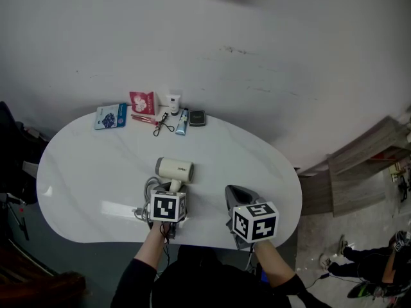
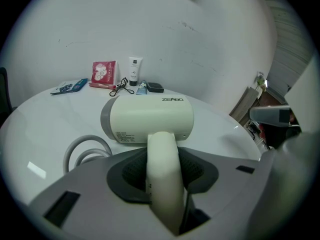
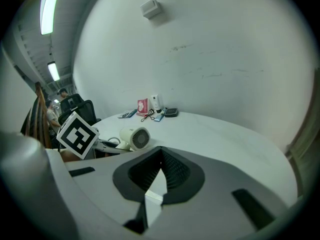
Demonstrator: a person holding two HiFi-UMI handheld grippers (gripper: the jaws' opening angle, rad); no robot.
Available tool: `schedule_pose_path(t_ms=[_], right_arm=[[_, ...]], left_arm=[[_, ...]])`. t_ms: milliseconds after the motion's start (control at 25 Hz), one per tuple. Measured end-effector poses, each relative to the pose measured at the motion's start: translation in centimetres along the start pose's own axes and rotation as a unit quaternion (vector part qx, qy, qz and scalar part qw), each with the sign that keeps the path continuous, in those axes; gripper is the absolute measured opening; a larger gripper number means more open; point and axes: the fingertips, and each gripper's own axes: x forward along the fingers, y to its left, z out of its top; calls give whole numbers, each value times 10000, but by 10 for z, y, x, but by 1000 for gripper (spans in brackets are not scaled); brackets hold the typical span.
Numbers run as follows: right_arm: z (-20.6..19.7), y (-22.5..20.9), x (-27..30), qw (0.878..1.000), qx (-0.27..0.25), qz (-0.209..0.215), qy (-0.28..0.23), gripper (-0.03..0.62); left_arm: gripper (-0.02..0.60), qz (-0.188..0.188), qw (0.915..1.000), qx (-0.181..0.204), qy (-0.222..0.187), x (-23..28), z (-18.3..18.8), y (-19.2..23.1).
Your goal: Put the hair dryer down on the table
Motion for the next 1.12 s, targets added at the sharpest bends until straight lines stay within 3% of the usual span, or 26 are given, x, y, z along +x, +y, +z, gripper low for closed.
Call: schedule_pose_path(t_ms=[680, 1120], right_arm=[[-9, 3, 7, 9999, -56, 52, 139, 2], [-13, 6, 4, 9998, -103, 80, 167, 2]], left_arm=[[155, 444, 9966, 619, 313, 13, -6, 2], [158, 844, 9925, 867, 154, 11, -5, 4]])
